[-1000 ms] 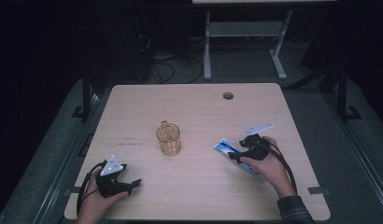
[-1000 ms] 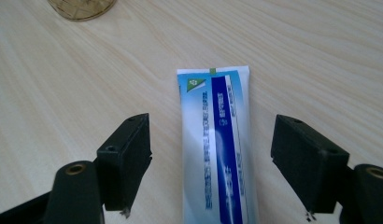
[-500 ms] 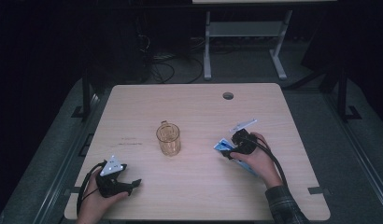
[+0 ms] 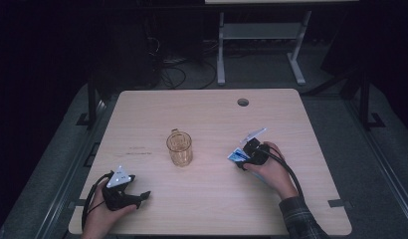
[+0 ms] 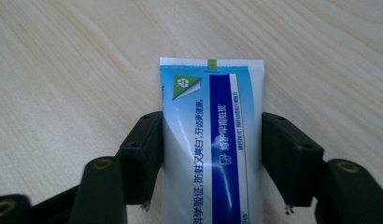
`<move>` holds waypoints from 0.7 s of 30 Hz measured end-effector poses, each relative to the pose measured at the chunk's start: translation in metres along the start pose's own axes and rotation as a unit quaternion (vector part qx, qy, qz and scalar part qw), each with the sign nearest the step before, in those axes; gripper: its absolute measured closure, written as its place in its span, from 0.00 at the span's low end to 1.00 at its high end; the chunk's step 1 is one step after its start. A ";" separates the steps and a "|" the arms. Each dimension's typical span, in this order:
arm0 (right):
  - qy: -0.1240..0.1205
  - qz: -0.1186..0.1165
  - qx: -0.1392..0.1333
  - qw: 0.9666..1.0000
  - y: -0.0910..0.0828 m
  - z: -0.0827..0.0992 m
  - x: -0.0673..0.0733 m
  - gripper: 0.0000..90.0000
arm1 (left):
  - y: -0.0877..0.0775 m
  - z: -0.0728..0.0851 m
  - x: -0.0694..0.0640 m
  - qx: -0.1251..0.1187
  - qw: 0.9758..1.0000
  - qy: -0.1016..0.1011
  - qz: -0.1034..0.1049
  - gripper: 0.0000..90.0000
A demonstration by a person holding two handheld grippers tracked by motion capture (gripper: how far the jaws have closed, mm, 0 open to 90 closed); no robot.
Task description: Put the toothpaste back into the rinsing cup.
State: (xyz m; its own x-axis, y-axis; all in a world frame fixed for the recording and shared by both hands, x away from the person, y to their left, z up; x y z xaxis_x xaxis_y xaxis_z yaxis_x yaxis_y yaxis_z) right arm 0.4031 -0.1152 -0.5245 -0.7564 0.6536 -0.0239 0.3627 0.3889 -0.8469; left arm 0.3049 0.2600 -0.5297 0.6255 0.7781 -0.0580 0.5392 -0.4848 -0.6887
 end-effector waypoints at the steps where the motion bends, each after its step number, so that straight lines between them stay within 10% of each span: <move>1: -0.001 0.000 0.000 1.000 0.000 0.000 0.000 0.45 | 0.000 0.000 0.000 0.000 1.000 0.000 0.000 0.15; 21: 0.023 -0.012 0.013 1.000 -0.012 0.003 -0.001 0.80 | 0.000 0.000 0.000 0.000 1.000 0.000 0.000 0.15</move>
State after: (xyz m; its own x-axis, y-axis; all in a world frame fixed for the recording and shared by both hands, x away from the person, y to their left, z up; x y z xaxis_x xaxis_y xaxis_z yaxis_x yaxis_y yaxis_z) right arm 0.3982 -0.1224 -0.5163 -0.7385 0.6739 0.0217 0.3297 0.3890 -0.8602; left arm 0.3049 0.2599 -0.5296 0.6254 0.7782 -0.0580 0.5394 -0.4848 -0.6885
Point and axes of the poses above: each handheld gripper's, and its own axes: y roughly forward along the jaws, z roughly out of its underside, x roughly to its left, the point moved 8 cm from there along y, roughly forward along the jaws, and after that the axes turned 5 degrees about -y, right-handed, at the moved point
